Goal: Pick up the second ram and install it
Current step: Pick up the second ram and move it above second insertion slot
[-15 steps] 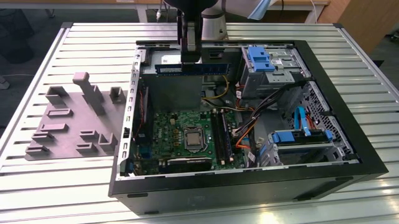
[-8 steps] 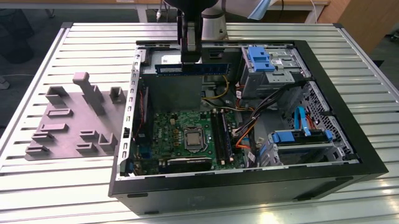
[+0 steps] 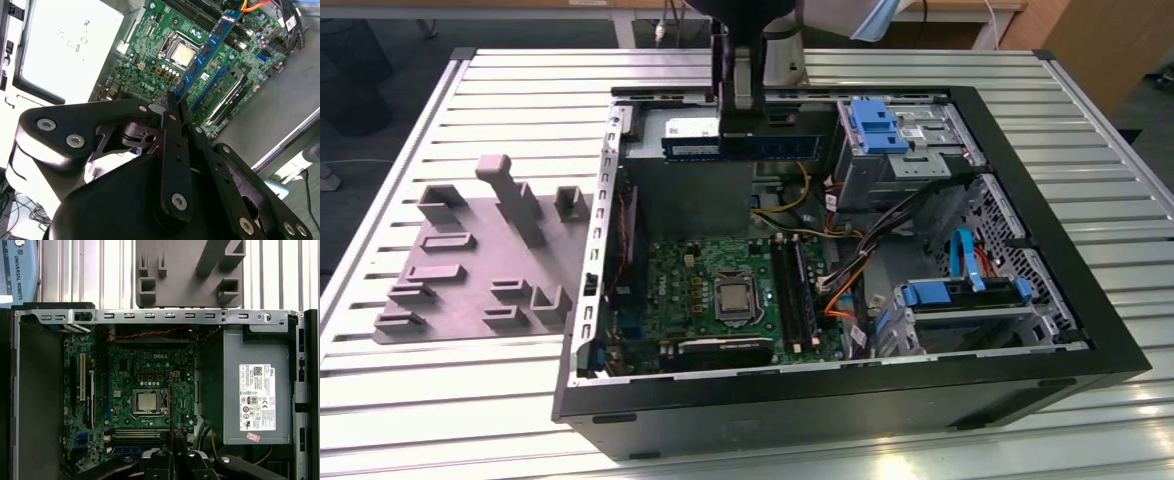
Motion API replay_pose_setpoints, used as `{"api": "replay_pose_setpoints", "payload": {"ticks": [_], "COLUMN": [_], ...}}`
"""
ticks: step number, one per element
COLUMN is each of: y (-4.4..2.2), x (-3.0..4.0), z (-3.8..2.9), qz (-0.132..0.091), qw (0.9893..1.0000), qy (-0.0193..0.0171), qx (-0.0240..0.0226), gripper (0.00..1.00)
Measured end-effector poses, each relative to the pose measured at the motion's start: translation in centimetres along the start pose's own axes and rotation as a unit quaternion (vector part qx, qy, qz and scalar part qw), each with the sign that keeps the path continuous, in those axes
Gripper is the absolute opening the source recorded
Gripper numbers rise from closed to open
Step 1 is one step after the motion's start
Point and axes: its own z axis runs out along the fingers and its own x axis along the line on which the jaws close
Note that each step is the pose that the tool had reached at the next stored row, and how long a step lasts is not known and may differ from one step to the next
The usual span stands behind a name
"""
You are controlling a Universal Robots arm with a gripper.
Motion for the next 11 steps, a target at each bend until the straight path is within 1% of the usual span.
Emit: {"api": "replay_pose_setpoints", "payload": {"ticks": [11], "y": [-1.05], "x": [-0.02], "z": [-0.03], "qz": [0.000], "qw": [1.0000], "qy": [0.0000], "qx": [0.0000], "gripper": [0.14]}}
